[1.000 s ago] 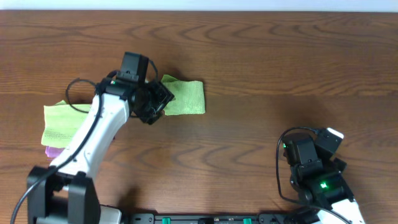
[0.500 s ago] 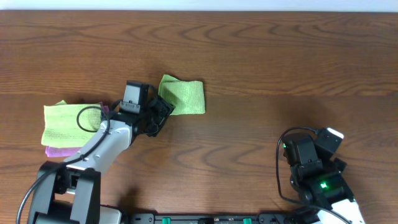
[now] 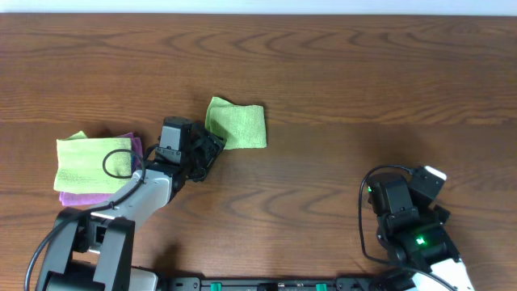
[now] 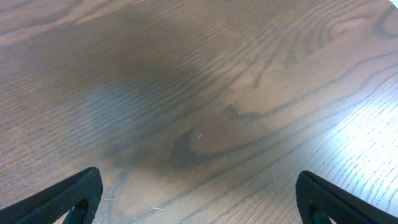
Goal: Fold the cloth
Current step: 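Press and adjust the folded cloth edge with the left gripper, then grasp the folded green cloth with the left gripper and lift it leftward, then lower the green cloth onto the purple cloth stack at left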
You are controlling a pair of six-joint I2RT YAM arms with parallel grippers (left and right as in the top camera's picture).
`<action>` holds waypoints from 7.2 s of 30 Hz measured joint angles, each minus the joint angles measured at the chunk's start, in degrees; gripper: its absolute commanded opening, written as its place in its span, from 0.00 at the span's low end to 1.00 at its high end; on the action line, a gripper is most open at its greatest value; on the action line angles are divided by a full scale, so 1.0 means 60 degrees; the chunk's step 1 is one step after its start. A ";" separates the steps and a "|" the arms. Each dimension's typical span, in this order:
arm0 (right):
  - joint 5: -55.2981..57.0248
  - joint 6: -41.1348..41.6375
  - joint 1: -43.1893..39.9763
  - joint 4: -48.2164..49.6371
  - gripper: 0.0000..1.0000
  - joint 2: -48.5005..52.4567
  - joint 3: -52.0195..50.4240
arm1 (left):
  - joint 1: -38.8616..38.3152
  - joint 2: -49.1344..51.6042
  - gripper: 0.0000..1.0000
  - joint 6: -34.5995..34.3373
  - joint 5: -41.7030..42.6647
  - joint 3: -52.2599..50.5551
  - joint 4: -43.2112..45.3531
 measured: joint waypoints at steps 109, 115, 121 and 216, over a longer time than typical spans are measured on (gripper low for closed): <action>0.0000 0.0000 0.0000 0.0004 0.99 0.0000 0.0000 | 0.0769 0.0495 0.06 0.3832 0.0073 0.4109 -0.4226; 0.0000 0.0000 0.0000 0.0004 0.99 0.0000 0.0000 | 0.1614 -0.0259 0.06 0.4331 0.0240 0.4109 -0.4645; 0.0000 0.0000 0.0000 0.0000 0.99 0.0000 0.0000 | 0.2401 -0.0747 0.06 0.4546 0.0696 0.4120 -0.4754; 0.0000 0.0004 0.0000 0.0000 0.99 0.0000 0.0000 | 0.9296 -0.0776 0.06 0.9515 0.2798 0.6561 -1.1817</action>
